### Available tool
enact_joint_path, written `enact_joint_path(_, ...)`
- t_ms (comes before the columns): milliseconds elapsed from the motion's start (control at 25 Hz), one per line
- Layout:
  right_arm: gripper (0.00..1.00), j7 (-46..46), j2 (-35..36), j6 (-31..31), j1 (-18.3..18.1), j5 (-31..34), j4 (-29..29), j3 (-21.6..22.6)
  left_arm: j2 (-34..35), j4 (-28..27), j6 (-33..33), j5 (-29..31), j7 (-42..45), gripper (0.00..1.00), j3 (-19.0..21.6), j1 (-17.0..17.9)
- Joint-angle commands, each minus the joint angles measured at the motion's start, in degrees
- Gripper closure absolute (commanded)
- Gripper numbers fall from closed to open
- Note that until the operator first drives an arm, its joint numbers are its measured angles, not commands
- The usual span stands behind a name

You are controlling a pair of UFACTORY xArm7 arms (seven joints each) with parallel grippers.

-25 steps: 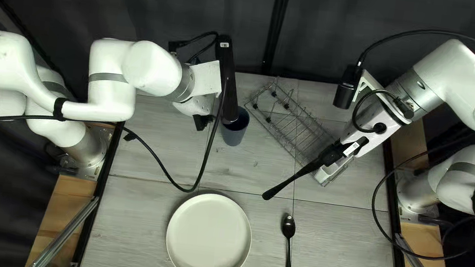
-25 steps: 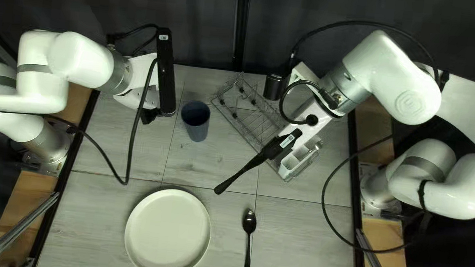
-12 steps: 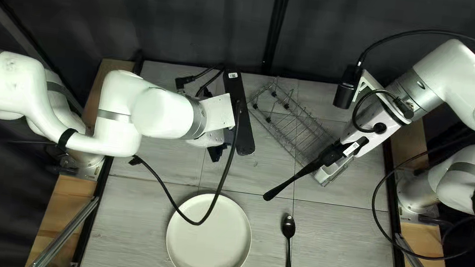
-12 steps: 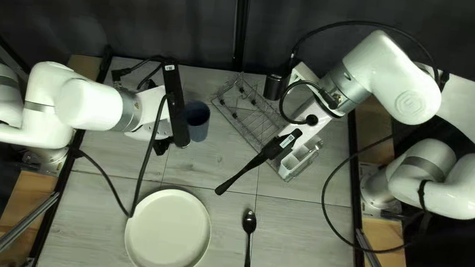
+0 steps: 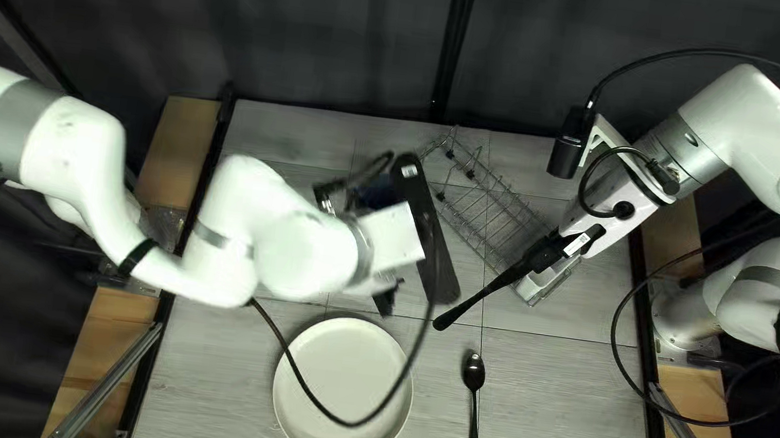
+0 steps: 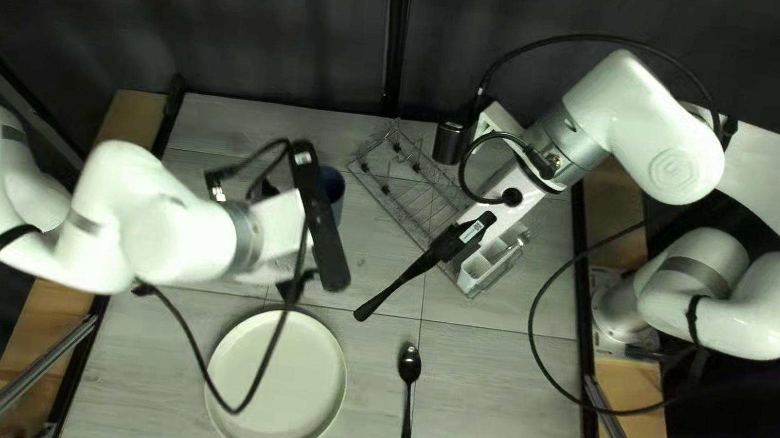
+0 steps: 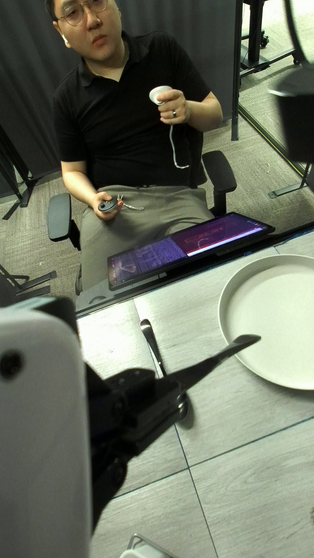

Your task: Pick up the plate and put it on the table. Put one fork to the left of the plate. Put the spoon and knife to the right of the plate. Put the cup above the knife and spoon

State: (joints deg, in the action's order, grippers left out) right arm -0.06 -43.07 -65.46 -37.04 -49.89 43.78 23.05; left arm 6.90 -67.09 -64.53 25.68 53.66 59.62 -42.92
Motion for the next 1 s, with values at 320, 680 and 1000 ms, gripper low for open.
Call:
enact_joint_path(320,1.00,0.0,0.0,0.0,0.0,0.0,0.0,0.0,-23.0,-10.0,-11.8,29.4,25.8,0.00,1.1,14.7)
enact_joint_path(680,1.00,0.0,0.0,0.0,0.0,0.0,0.0,0.0,-29.6,-14.1,-17.4,39.3,31.8,0.00,-2.8,24.1)
enact_joint_path(1000,1.00,0.0,0.0,0.0,0.0,0.0,0.0,0.0,-31.8,-15.3,-19.5,42.5,33.5,0.00,-4.7,26.6)
